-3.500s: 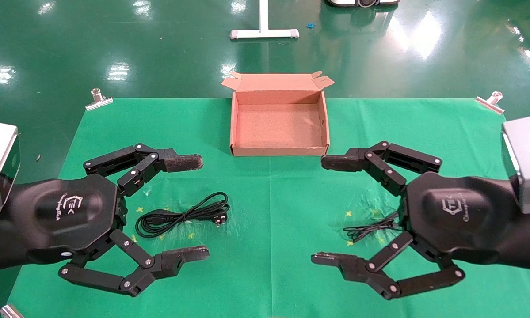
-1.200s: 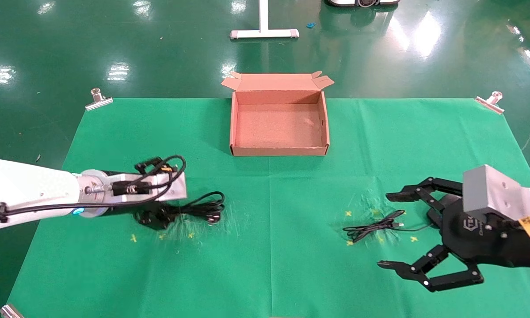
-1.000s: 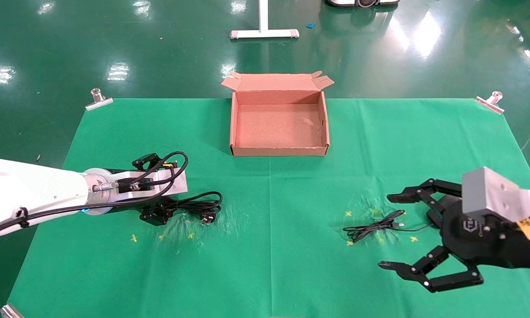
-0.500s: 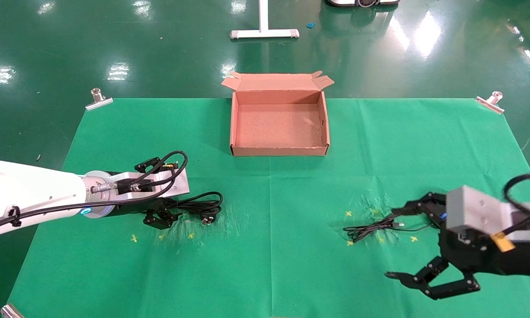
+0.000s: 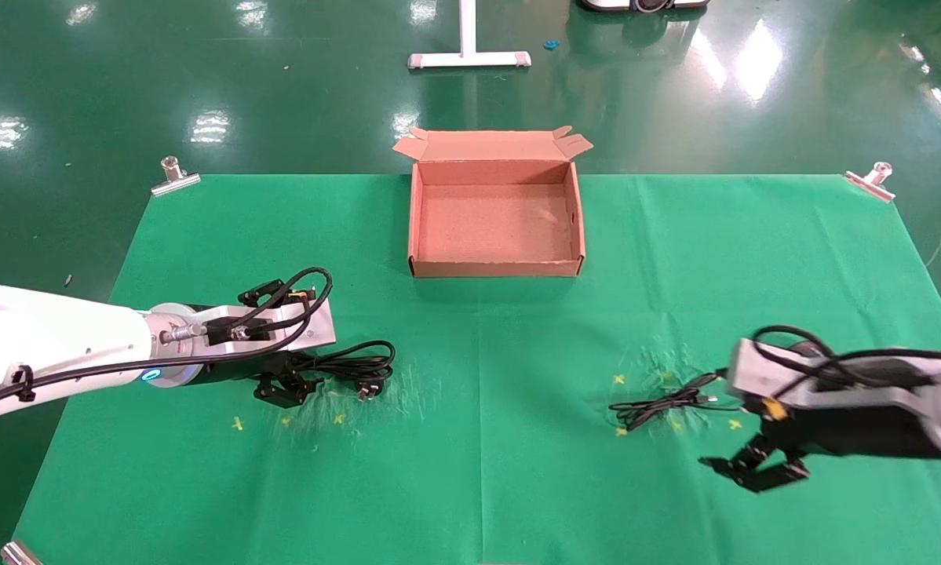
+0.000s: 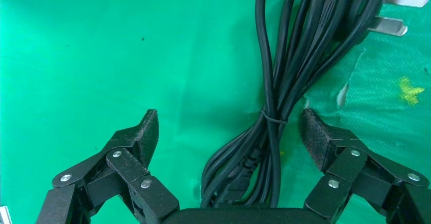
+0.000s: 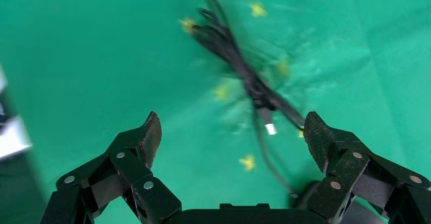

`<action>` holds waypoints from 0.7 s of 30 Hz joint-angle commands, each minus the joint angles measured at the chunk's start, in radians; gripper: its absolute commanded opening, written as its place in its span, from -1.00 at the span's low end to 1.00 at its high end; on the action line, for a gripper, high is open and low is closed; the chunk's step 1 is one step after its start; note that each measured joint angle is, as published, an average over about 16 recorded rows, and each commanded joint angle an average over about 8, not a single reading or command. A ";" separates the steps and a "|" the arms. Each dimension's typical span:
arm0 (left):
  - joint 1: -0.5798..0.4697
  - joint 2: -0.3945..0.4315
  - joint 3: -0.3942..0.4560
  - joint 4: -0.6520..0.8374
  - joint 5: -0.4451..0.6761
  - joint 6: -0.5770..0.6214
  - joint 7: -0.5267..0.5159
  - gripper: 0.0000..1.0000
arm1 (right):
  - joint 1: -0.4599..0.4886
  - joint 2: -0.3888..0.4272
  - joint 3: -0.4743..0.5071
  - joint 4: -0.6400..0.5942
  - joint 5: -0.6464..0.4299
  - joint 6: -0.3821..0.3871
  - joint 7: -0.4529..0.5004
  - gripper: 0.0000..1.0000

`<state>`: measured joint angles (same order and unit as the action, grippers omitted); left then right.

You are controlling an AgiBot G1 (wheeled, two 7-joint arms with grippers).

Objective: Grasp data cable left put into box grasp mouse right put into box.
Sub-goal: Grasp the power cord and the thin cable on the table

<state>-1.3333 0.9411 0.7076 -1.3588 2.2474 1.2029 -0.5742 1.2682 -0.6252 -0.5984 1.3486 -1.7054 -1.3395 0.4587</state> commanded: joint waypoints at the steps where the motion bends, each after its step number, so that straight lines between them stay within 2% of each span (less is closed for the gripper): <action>1: 0.000 0.000 0.000 0.000 0.000 0.000 0.000 1.00 | 0.007 -0.030 -0.019 -0.001 -0.073 0.031 0.038 1.00; 9: 0.000 0.000 0.000 0.000 0.000 0.000 0.000 0.99 | 0.010 -0.117 -0.052 -0.010 -0.152 0.071 0.078 1.00; 10: 0.000 0.000 0.000 0.000 0.000 0.000 0.000 0.83 | 0.009 -0.125 -0.057 -0.012 -0.162 0.076 0.079 1.00; 13: 0.000 0.000 0.000 0.000 0.000 0.000 0.000 0.08 | 0.007 -0.146 -0.070 -0.015 -0.191 0.088 0.080 1.00; 17: 0.000 0.000 0.000 0.000 0.000 0.000 0.000 -0.90 | 0.006 -0.158 -0.082 -0.020 -0.219 0.096 0.080 0.02; 18: 0.000 0.000 0.000 0.000 0.000 0.000 0.000 -1.00 | 0.006 -0.160 -0.083 -0.020 -0.223 0.097 0.080 -0.23; 21: 0.000 0.000 0.000 0.000 0.000 0.000 0.000 -1.00 | 0.006 -0.160 -0.085 -0.021 -0.226 0.097 0.080 -0.98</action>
<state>-1.3331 0.9409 0.7074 -1.3585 2.2471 1.2029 -0.5740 1.2741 -0.7833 -0.6803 1.3283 -1.9242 -1.2432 0.5387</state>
